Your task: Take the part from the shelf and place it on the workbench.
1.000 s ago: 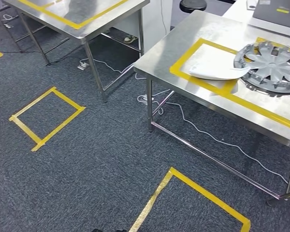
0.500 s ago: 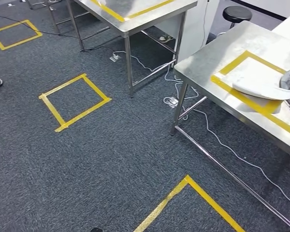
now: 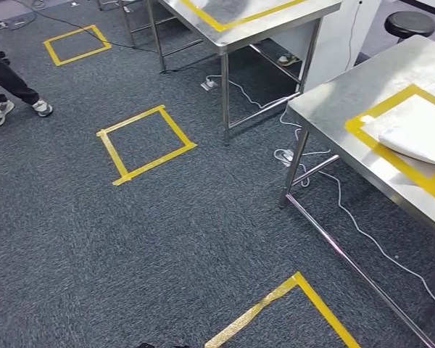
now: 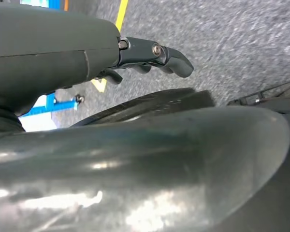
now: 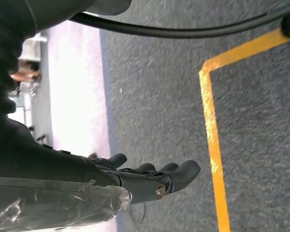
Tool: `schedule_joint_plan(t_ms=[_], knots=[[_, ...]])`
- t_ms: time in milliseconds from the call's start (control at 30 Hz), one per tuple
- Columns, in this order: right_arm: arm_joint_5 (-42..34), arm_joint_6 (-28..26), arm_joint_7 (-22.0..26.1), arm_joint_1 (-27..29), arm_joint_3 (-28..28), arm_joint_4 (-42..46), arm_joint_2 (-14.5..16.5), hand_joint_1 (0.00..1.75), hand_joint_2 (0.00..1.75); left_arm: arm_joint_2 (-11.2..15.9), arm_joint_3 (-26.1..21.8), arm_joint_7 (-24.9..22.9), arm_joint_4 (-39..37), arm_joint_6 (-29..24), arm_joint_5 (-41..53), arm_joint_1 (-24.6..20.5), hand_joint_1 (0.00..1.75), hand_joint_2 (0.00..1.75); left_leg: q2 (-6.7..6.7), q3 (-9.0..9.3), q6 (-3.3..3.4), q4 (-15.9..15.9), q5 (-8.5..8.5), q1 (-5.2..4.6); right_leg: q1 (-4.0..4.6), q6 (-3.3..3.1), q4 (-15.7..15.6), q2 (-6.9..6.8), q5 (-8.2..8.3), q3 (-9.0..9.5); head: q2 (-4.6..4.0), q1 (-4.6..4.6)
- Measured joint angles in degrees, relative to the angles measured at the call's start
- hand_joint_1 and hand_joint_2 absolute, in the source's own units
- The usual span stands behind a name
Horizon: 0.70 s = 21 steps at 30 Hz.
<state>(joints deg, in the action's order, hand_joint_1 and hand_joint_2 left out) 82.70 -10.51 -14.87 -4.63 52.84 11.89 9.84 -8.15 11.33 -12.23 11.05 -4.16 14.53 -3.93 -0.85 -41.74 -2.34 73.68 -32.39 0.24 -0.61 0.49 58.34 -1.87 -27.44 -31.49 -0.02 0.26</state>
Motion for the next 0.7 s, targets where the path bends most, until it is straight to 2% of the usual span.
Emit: schedule_joint_plan(t_ms=[33, 67, 100, 133, 167, 200, 233, 267, 300, 367, 400, 433, 467, 500, 533, 567, 600, 667, 700], knots=[[0.1, -0.3, -0.2, 0.0, 0.0, 0.0, 0.0, 0.00, 1.75, 0.0, 0.0, 0.0, 0.0, 0.0, 0.0, 0.1, 0.00, 0.00, 0.10, 0.28, 0.03, -0.5, 0.88, 0.00, 0.04, -0.01, 0.0, -0.71, -0.03, 0.03, 0.00, -0.01], [0.1, -0.7, -0.4, -0.1, 0.0, 0.0, 0.0, 0.00, 1.75, 0.0, 0.0, 0.0, 0.0, 0.0, 0.1, 0.1, 0.00, 0.00, 0.46, 1.70, 0.09, -3.1, 2.58, 0.00, 0.06, 0.04, 0.0, -1.37, -0.08, 0.09, 0.00, -0.01], [0.2, -1.0, -0.6, -0.2, 0.0, 0.0, 0.0, 0.00, 1.75, 0.0, 0.0, -0.1, 0.0, 0.0, 0.1, 0.1, 0.00, 0.00, 1.59, 3.84, 0.18, -6.9, 4.52, -0.02, 0.11, 0.17, 0.0, -1.96, -0.16, 0.22, 0.00, -0.02], [0.2, -1.2, -0.8, -0.2, 0.0, 0.0, 0.0, 0.00, 1.75, 0.0, 0.0, -0.1, 0.0, -0.1, 0.2, 0.0, 0.00, 0.00, 3.33, 6.02, 0.18, -10.8, 5.89, -0.14, 0.32, 0.41, 0.1, -2.51, -0.35, 0.33, 0.00, -0.09], [0.3, -1.4, -1.0, -0.2, 0.0, 0.0, 0.0, 0.00, 1.75, 0.0, 0.0, -0.1, 0.0, -0.1, 0.2, -0.1, 0.00, 0.00, 4.70, 7.67, 0.42, -13.9, 6.72, -0.26, 0.54, 0.69, 0.2, -3.06, -0.53, 0.44, 0.00, -0.13], [0.3, -1.6, -1.1, -0.2, 0.0, 0.0, 0.0, 0.00, 1.75, -0.1, 0.0, -0.1, 0.0, -0.2, 0.3, -0.3, 0.00, 0.00, 5.69, 8.53, 0.67, -15.6, 6.91, -0.38, 0.77, 0.98, 0.2, -3.61, -0.70, 0.57, 0.00, -0.11], [0.3, -1.7, -1.2, -0.2, 0.0, 0.0, 0.0, 0.00, 1.75, 0.0, 0.0, -0.1, 0.0, -0.2, 0.4, -0.3, 0.00, 0.00, 5.69, 8.68, 0.97, -16.3, 6.71, -0.53, 0.92, 1.23, 0.2, -4.24, -0.83, 0.72, 0.00, -0.08], [0.4, -1.7, -1.3, -0.2, 0.0, 0.0, 0.0, 0.00, 1.75, 0.0, 0.0, -0.1, 0.0, -0.3, 0.4, -0.3, 0.00, 0.00, 4.87, 8.56, 1.46, -16.3, 6.72, -0.54, 0.89, 1.46, 0.0, -4.92, -0.90, 0.94, 0.00, 0.00], [0.4, -1.8, -1.3, -0.3, 0.0, 0.0, 0.0, 0.00, 1.75, 0.0, 0.0, -0.1, 0.0, -0.4, 0.4, -0.2, 0.00, 0.00, 4.18, 8.52, 1.77, -16.4, 6.80, -0.49, 0.79, 1.78, 0.1, -4.74, -1.14, 1.05, 0.00, 0.09], [0.4, -1.9, -1.3, -0.3, 0.0, 0.0, 0.0, 0.00, 1.75, 0.0, 0.0, -0.1, 0.0, -0.5, 0.4, -0.1, 0.00, 0.00, 2.74, 8.52, 2.44, -16.6, 7.04, -0.31, 0.53, 2.33, 2.7, -2.35, -2.98, 0.03, 0.00, 0.32], [0.4, -1.9, -1.3, -0.2, 0.0, 0.0, 0.0, 0.00, 1.75, 0.0, 0.0, 0.0, 0.0, -0.5, 0.4, -0.1, 0.00, 0.00, 2.02, 8.51, 2.69, -16.6, 7.13, -0.23, 0.45, 2.51, 5.6, -0.62, -4.61, -1.35, 0.00, 0.46], [0.4, -1.9, -1.3, -0.1, 0.0, 0.0, 0.0, 0.00, 1.75, 0.0, 0.0, 0.0, 0.0, -0.6, 0.4, -0.2, 0.00, 0.00, 1.27, 8.47, 2.88, -16.6, 7.17, -0.24, 0.44, 2.55, 9.3, 0.51, -6.37, -3.12, 0.00, 0.58], [0.4, -1.9, -1.3, 0.0, 0.0, 0.0, 0.0, 0.00, 1.75, 0.0, 0.0, 0.0, 0.0, -0.5, 0.5, -0.3, 0.00, 0.00, 0.46, 8.45, 3.00, -16.6, 7.20, -0.26, 0.45, 2.56, 12.8, 1.06, -7.69, -4.91, 0.00, 0.65], [0.4, -1.9, -1.3, 0.1, 0.0, 0.0, 0.0, 0.00, 1.75, 0.0, 0.0, 0.0, 0.0, -0.4, 0.7, -0.3, 0.00, 0.00, -0.41, 8.47, 3.06, -16.6, 7.21, -0.27, 0.46, 2.54, 15.0, 1.37, -8.09, -6.16, 0.00, 0.68], [0.4, -1.9, -1.3, 0.2, 0.0, 0.0, 0.0, 0.00, 1.75, 0.0, 0.1, 0.0, 0.0, -0.2, 1.0, -0.3, 0.00, 0.00, -1.28, 8.51, 3.07, -16.6, 7.23, -0.28, 0.43, 2.48, 15.3, 1.57, -7.39, -6.53, 0.00, 0.72], [0.4, -1.9, -1.2, 0.2, 0.0, 0.0, 0.0, 0.00, 1.75, 0.0, 0.2, -0.1, 0.0, 0.0, 1.4, -0.2, 0.00, 0.00, -2.17, 8.59, 3.03, -16.6, 7.25, -0.26, 0.34, 2.42, 13.4, 1.84, -5.71, -5.91, 0.00, 0.72], [0.4, -1.9, -1.2, 0.2, 0.0, 0.0, 0.0, 0.00, 1.75, 0.0, 0.4, -0.1, 0.0, 0.3, 1.7, -0.2, 0.00, 0.00, -3.00, 8.66, 2.92, -16.6, 7.26, -0.22, 0.17, 2.39, 10.0, 2.51, -3.50, -4.45, 0.00, 0.72], [0.4, -1.9, -1.1, 0.1, 0.0, 0.0, 0.0, 0.00, 1.75, 0.0, 0.9, -0.3, 0.0, 0.6, 2.1, -0.2, 0.00, 0.00, -4.46, 8.56, 2.41, -16.4, 7.33, -0.26, -0.33, 2.35, 3.4, 5.16, -0.79, -1.53, 0.00, 0.68], [0.4, -1.9, -1.0, 0.0, 0.0, 0.0, 0.0, 0.00, 1.75, 0.0, 1.0, -0.4, 0.0, 0.8, 2.2, -0.2, 0.00, 0.00, -5.05, 8.38, 2.06, -16.4, 7.44, -0.24, -0.44, 2.26, 1.6, 6.15, -0.36, -0.74, 0.00, 0.69]])
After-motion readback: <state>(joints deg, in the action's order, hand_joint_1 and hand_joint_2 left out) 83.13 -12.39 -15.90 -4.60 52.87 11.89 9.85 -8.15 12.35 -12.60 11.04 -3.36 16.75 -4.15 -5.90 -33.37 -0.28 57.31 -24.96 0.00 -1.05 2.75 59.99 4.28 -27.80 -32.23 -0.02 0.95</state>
